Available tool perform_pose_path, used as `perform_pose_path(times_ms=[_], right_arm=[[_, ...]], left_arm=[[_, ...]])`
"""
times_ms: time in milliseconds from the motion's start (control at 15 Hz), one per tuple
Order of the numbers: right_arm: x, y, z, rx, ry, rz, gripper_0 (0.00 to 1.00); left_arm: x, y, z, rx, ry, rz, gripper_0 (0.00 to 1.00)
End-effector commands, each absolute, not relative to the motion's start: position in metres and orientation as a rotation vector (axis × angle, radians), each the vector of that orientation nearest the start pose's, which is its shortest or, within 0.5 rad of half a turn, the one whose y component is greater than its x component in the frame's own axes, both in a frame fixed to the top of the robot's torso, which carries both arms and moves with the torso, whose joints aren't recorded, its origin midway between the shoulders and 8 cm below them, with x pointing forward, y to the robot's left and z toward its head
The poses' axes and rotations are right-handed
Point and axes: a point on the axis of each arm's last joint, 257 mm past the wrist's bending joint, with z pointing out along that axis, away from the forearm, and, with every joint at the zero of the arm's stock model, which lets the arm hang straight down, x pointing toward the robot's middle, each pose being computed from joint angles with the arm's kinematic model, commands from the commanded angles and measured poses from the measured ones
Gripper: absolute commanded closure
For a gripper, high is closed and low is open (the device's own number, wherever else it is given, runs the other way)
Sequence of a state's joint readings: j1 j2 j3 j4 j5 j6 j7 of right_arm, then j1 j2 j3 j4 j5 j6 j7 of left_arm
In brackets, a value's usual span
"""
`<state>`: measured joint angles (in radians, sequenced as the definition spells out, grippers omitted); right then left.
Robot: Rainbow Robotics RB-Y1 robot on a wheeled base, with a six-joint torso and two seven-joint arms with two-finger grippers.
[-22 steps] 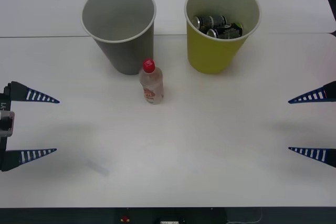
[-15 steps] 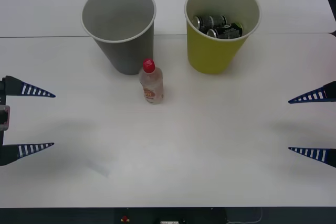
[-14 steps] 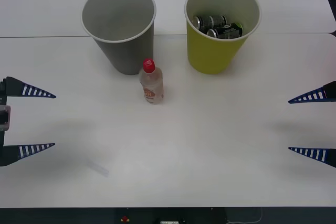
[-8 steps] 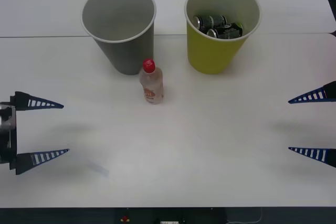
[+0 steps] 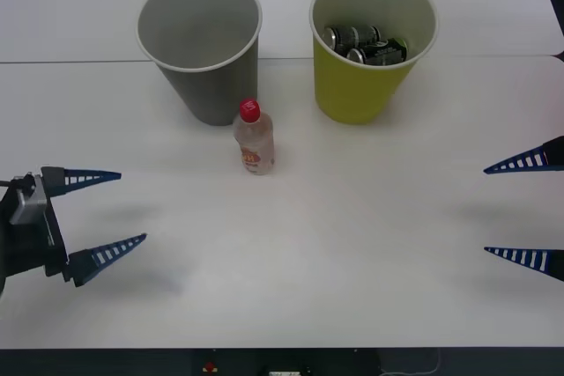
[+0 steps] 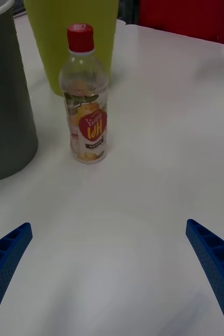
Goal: Put the can into the green bin and the plastic bottle into the gray bin
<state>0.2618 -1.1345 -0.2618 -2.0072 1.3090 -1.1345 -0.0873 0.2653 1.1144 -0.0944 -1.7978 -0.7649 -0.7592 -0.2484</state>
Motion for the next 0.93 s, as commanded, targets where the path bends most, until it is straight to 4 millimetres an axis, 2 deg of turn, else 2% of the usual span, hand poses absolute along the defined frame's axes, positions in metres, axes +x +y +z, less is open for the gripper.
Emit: perform_pose_path(times_ms=[67,400,933], right_arm=[[0.341,-0.286,-0.167,-1.634,1.596,0.209,0.00],[0.341,-0.286,-0.167,-1.634,1.596,0.209,0.00],[0.341,-0.286,-0.167,-1.634,1.596,0.209,0.00]], left_arm=[[0.371,0.254,-0.210,0.967,1.581,-0.499,0.00],[0.378,0.231,-0.225,0.796,1.591,-0.557,0.00],[0.415,0.173,-0.235,0.656,1.595,-0.580,0.00]])
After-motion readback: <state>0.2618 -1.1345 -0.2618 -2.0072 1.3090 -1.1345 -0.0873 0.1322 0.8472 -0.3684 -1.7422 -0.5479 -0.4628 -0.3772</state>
